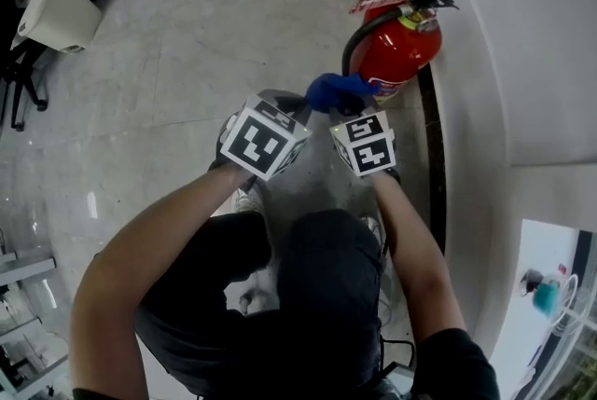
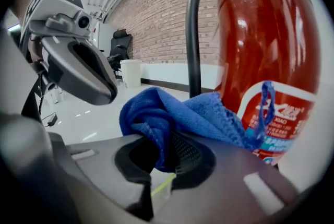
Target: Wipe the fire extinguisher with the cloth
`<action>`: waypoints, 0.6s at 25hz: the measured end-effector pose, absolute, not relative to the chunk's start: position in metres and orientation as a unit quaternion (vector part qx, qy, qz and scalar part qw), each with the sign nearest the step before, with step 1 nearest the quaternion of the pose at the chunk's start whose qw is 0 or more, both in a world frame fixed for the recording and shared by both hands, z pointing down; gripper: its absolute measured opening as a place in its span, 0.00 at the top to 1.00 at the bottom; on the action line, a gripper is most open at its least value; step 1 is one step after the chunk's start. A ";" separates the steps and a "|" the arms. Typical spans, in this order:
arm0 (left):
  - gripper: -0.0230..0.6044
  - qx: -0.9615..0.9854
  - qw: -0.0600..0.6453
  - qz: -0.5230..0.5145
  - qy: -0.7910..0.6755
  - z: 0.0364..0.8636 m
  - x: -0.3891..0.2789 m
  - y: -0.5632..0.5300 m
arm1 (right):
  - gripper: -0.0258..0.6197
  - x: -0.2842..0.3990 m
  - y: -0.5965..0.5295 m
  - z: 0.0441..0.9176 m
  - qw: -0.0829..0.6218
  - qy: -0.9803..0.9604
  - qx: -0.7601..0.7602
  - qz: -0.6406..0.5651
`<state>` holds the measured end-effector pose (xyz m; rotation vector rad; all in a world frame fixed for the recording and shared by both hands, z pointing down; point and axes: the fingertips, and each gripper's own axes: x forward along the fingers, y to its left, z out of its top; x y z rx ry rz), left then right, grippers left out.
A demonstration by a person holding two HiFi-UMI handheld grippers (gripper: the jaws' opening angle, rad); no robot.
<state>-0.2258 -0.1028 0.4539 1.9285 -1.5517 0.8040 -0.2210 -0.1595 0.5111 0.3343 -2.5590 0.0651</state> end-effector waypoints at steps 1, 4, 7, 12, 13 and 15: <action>0.95 0.711 0.273 0.298 -0.576 0.461 -0.226 -0.103 | 0.91 -0.221 -0.159 0.511 0.271 -0.954 0.126 0.024; 0.95 0.706 0.283 0.302 -0.575 0.477 -0.223 -0.104 | 0.91 -0.218 -0.156 0.512 0.266 -0.956 0.123 0.033; 0.95 0.702 0.290 0.305 -0.575 0.489 -0.222 -0.102 | 0.91 -0.214 -0.148 0.515 0.272 -0.954 0.116 0.053; 0.95 0.691 0.299 0.308 -0.582 0.501 -0.231 -0.094 | 0.91 -0.210 -0.120 0.529 0.278 -0.951 0.085 0.101; 0.95 0.687 0.302 0.310 -0.584 0.503 -0.234 -0.090 | 0.91 -0.211 -0.113 0.534 0.280 -0.950 0.076 0.115; 0.95 0.680 0.308 0.311 -0.588 0.506 -0.239 -0.082 | 0.91 -0.213 -0.101 0.546 0.283 -0.947 0.061 0.142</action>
